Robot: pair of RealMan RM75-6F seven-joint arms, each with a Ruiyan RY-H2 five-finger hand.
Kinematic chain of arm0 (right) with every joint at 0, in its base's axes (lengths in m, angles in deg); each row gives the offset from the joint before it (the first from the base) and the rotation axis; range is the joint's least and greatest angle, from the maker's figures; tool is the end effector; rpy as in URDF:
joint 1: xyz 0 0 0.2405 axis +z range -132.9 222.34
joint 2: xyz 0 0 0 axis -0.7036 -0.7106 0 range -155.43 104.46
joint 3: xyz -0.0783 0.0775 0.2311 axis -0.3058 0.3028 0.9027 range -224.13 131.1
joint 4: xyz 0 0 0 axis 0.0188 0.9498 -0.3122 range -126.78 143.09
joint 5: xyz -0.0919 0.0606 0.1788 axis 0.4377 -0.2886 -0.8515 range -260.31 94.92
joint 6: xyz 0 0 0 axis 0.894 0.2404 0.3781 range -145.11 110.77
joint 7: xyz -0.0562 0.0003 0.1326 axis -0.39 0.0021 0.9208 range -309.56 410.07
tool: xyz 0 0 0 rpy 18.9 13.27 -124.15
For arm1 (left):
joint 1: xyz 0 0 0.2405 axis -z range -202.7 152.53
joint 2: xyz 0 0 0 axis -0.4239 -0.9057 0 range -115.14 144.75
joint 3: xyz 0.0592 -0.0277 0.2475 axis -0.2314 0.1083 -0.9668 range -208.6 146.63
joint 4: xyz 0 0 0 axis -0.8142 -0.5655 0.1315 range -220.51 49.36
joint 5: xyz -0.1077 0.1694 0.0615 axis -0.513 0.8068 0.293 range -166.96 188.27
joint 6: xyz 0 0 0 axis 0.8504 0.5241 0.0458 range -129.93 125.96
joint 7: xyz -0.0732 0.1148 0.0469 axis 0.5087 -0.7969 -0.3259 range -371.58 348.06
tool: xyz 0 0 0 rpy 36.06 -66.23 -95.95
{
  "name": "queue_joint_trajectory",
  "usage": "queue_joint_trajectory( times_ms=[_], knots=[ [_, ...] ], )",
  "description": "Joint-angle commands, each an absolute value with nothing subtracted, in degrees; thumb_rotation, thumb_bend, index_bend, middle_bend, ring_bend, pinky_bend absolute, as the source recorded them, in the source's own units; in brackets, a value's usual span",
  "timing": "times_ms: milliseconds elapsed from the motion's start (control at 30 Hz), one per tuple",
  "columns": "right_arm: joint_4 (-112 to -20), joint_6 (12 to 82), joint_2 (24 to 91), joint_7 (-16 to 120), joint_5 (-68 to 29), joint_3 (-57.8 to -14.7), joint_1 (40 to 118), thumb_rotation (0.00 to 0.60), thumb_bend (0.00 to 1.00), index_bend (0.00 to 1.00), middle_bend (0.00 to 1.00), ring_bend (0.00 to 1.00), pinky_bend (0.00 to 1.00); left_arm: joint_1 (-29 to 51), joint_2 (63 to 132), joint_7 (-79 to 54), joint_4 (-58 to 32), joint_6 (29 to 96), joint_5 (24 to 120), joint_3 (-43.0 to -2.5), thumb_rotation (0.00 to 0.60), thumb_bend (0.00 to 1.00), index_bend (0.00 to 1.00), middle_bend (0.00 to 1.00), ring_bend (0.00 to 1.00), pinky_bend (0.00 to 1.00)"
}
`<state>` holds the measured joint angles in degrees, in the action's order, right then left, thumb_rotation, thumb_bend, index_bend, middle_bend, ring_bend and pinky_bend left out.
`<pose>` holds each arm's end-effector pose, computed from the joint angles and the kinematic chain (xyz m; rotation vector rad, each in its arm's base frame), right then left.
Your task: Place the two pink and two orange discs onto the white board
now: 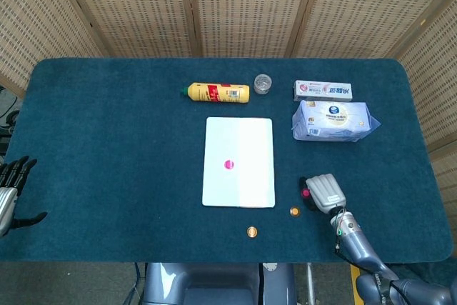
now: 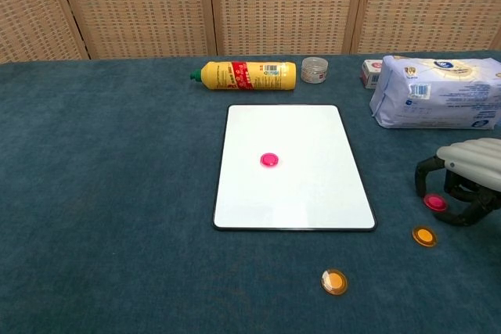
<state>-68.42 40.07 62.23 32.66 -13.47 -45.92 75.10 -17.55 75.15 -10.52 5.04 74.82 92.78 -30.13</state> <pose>-0.2648 -0.2898 -0.0137 1.8452 -0.9540 0.6344 -0.3343 0.1879 0.1659 -1.4533 -0.9742 -0.7391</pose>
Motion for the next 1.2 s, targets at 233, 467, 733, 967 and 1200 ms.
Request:
queue_joint_trajectory(
  times_ms=[233,467,733,967,1200],
  knots=[
    [-68.7,39.1,62.0,34.6,-13.4,-44.9,74.8,0.6,0.36,0.54,0.93,0.93,1.0,-17.5,75.2,-10.7,5.1,74.7,92.8,-30.2,0.6,0.0,0.0,0.0,0.0,0.0],
    [-70.9,39.2,61.4,34.1,-13.0,-43.0,75.8,0.6,0.36,0.55,0.93,0.93,1.0,-17.5,75.2,-10.7,5.1,74.6,92.7,-30.2,0.6,0.0,0.0,0.0,0.0,0.0],
    [-76.7,36.5,61.8,24.8,-20.7,-35.4,82.6,0.6,0.37,0.55,0.93,0.93,1.0,-17.5,75.1,-10.4,5.1,74.8,92.8,-30.2,0.6,0.0,0.0,0.0,0.0,0.0],
    [-74.1,35.6,68.1,13.1,-34.2,-30.0,91.0,0.6,0.39,0.55,0.93,0.93,1.0,-17.2,75.1,-10.2,4.7,74.0,92.0,-29.9,0.6,0.0,0.0,0.0,0.0,0.0],
    [-70.1,36.5,72.1,8.0,-41.3,-29.2,95.1,0.6,0.39,0.55,0.93,0.93,1.0,-16.8,75.1,-9.7,4.4,73.0,91.2,-29.7,0.6,0.0,0.0,0.0,0.0,0.0]
  ],
)
